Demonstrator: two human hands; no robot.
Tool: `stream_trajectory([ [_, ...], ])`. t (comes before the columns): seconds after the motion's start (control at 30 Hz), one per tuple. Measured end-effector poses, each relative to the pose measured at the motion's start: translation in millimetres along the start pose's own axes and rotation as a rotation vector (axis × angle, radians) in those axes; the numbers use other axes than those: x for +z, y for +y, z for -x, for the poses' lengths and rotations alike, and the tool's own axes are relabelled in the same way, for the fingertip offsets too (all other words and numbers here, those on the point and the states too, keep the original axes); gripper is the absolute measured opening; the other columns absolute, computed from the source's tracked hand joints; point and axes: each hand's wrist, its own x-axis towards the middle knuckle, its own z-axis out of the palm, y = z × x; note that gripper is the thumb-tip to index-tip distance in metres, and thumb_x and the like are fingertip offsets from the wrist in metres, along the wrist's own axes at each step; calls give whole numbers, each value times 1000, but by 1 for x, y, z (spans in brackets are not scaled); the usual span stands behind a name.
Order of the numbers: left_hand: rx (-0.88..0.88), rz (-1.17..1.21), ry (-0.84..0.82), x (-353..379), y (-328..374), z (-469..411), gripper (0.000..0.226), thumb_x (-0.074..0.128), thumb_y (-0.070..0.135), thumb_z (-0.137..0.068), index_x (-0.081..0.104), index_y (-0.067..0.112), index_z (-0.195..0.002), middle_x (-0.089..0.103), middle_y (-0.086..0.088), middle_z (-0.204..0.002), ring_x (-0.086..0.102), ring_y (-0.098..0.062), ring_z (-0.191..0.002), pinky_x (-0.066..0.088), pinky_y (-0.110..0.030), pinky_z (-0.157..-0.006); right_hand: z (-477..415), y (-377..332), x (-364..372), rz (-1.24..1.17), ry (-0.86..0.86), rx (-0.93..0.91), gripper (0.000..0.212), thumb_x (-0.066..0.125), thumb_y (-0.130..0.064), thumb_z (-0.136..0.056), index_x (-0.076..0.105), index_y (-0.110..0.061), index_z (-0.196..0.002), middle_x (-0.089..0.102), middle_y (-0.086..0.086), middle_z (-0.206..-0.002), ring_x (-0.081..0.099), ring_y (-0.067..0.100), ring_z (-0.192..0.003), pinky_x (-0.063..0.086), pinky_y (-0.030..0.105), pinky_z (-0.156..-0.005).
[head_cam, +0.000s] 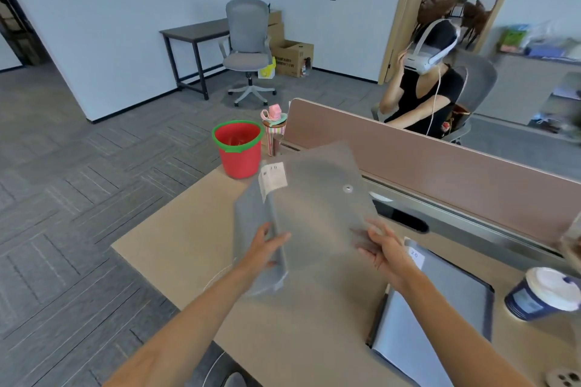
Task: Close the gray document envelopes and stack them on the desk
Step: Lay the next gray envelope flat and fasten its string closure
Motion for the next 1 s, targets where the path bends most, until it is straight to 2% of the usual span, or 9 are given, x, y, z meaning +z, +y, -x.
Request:
stream_trajectory([
  [0.17, 25, 236, -99, 38, 40, 3, 24, 59, 35, -91, 60, 24, -112, 71, 6, -86, 67, -7, -73, 52, -25, -63, 16, -18, -13, -6, -30, -99, 20, 41, -12, -100, 55, -19, -114, 70, -2, -68, 67, 16, -57, 57, 24, -53],
  [0.3, -16, 386, -137, 55, 48, -5, 37, 62, 19, -89, 60, 6, -124, 70, -15, -118, 68, -31, -104, 59, -37, -79, 20, -18, -24, 266, 148, -165, 16, 52, -12, -95, 64, -20, -101, 70, 5, -86, 68, 21, -74, 54, 30, -65],
  [0.43, 0, 442, -76, 48, 50, -25, 30, 59, 8, -88, 60, 11, -117, 70, -12, -103, 68, -28, -87, 56, -40, -79, 14, -5, -34, 556, 267, -127, 22, 65, -28, -87, 65, -28, -109, 63, 4, -115, 62, 15, -96, 48, 29, -82],
  [0.5, 7, 457, -110, 37, 53, -35, 26, 58, 7, -89, 60, 14, -114, 71, -9, -98, 67, -25, -86, 54, -41, -83, 10, 2, -30, 466, 279, -32, 40, 66, -32, -86, 50, -36, -123, 54, -10, -115, 59, 14, -104, 47, 33, -89],
  [0.6, 10, 409, -126, 10, 49, -52, 26, 59, 9, -89, 60, 15, -114, 71, -9, -102, 67, -26, -91, 55, -42, -84, -7, 13, -23, 246, 202, 69, 60, 70, -40, -81, 44, -27, -134, 58, -5, -126, 59, 19, -114, 51, 40, -93],
  [0.67, -5, 350, -133, -12, 42, -62, 31, 62, 12, -88, 59, 15, -119, 71, -11, -109, 68, -28, -95, 56, -42, -82, -19, 19, -14, 162, 160, 73, 55, 69, -37, -82, 53, -18, -130, 67, 4, -120, 64, 22, -109, 49, 38, -93],
  [0.73, -41, 283, -152, -33, 31, -69, 32, 63, 13, -88, 58, 16, -120, 70, -11, -113, 69, -27, -96, 56, -39, -77, -27, 25, 6, 153, 225, 65, 30, 60, -18, -90, 59, -21, -119, 71, 2, -97, 65, 19, -86, 47, 32, -86],
  [0.87, -117, 215, -180, -73, 14, -87, 31, 64, 12, -88, 58, 18, -118, 71, -12, -112, 69, -29, -95, 56, -39, -76, -49, 44, 43, 526, 422, 62, 25, 52, -5, -90, 64, -18, -108, 67, 8, -82, 59, 18, -63, 49, 26, -56],
  [1.0, -141, -15, -132, -114, -12, -113, 34, 63, 8, -90, 53, 9, -121, 67, -12, -109, 67, -27, -90, 55, -37, -77, -72, 72, 54, 775, 412, 176, 22, 44, -1, -88, 65, -6, -88, 71, 6, -70, 63, 19, -47, 46, 22, -45],
])
